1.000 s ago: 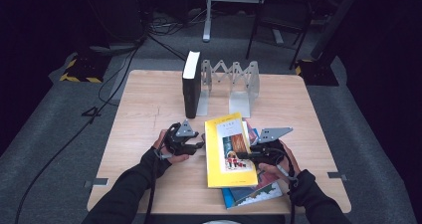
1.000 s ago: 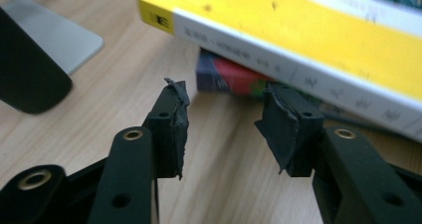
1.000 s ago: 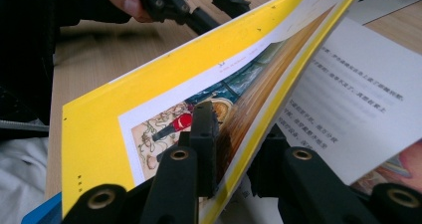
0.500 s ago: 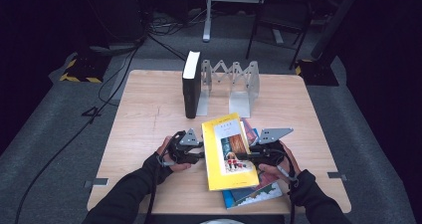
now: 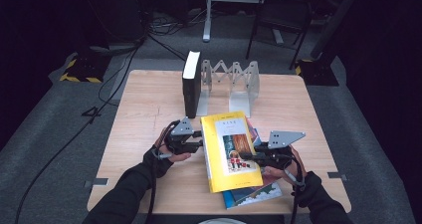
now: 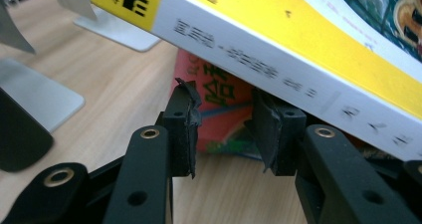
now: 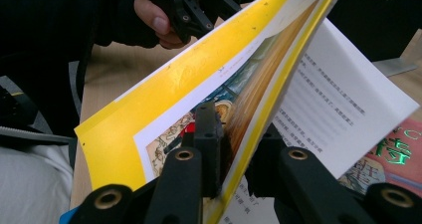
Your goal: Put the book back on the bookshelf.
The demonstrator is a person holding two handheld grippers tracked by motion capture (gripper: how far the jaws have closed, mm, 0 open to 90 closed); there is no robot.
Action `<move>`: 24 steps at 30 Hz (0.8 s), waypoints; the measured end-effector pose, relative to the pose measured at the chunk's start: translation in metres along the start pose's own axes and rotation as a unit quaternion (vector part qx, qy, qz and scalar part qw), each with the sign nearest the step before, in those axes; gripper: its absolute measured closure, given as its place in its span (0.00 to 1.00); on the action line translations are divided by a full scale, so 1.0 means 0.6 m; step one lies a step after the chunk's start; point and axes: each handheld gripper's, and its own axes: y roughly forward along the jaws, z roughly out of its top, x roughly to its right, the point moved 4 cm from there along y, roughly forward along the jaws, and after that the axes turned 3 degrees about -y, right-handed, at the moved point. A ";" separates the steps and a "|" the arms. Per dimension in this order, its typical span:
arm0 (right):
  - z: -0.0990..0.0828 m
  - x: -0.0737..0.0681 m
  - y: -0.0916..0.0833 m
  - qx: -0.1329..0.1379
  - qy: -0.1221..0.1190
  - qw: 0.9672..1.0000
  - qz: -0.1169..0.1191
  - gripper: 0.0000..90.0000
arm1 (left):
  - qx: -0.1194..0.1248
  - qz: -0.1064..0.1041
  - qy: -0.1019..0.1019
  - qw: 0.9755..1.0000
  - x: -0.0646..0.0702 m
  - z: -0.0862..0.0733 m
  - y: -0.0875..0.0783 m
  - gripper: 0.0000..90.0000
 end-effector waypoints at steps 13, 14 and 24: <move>0.034 0.034 -0.006 0.022 -0.022 0.997 -0.074 0.93 | 0.039 0.008 -0.010 0.999 -0.036 0.088 -0.013 0.98; 0.034 0.036 -0.006 0.024 -0.022 0.997 -0.072 0.93 | 0.050 0.008 -0.015 0.999 -0.041 0.095 -0.017 0.99; 0.028 0.028 -0.006 0.028 -0.032 0.997 -0.066 0.65 | 0.059 0.006 0.033 0.998 -0.005 0.121 -0.019 0.97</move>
